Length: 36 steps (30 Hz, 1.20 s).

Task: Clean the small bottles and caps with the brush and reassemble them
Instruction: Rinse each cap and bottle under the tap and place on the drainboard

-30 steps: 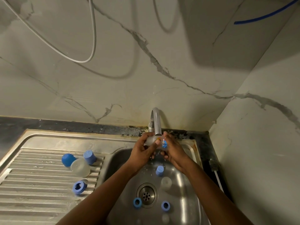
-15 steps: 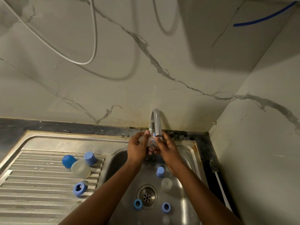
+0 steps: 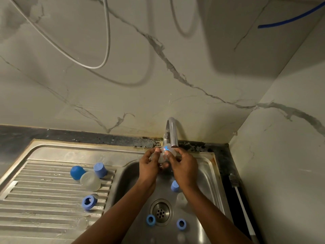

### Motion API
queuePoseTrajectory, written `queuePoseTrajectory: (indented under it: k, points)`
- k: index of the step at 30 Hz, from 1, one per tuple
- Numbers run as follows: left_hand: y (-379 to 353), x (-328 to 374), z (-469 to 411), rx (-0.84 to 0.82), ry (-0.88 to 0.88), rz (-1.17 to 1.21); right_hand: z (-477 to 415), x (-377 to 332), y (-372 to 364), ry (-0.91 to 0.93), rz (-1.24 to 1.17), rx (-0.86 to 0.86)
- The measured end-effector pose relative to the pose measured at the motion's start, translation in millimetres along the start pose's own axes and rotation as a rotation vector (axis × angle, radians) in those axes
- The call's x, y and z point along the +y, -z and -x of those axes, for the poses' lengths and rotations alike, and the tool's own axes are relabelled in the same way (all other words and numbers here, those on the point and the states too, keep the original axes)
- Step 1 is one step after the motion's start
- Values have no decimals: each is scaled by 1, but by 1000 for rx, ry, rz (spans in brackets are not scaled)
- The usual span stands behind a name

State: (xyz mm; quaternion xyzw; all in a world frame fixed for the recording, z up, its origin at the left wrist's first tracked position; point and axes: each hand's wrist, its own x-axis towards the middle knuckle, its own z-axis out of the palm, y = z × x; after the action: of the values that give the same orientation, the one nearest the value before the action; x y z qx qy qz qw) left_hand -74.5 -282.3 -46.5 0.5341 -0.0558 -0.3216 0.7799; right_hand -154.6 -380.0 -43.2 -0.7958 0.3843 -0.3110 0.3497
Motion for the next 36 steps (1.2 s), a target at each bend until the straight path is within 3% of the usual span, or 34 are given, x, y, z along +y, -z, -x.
queuePoseTrajectory:
  k: [4, 8, 16, 23, 29, 36]
  points:
    - [-3, 3, 1, -7, 32, 11, 3, -1, 2, 60, 45, -186]
    - [-6, 4, 4, -76, -6, -90, -4, -2, 2, -168, -170, -332]
    - [-16, 18, 10, -284, -19, -132, -28, 7, 35, -468, -545, -297]
    - [-25, 6, -5, -243, -279, -687, -20, 5, 47, -387, -548, -234]
    - [-38, 6, -12, -63, 69, -443, -14, 7, 49, -228, -524, -312]
    - [-39, 14, -9, -167, 182, -345, -11, 21, 51, -239, -575, -293]
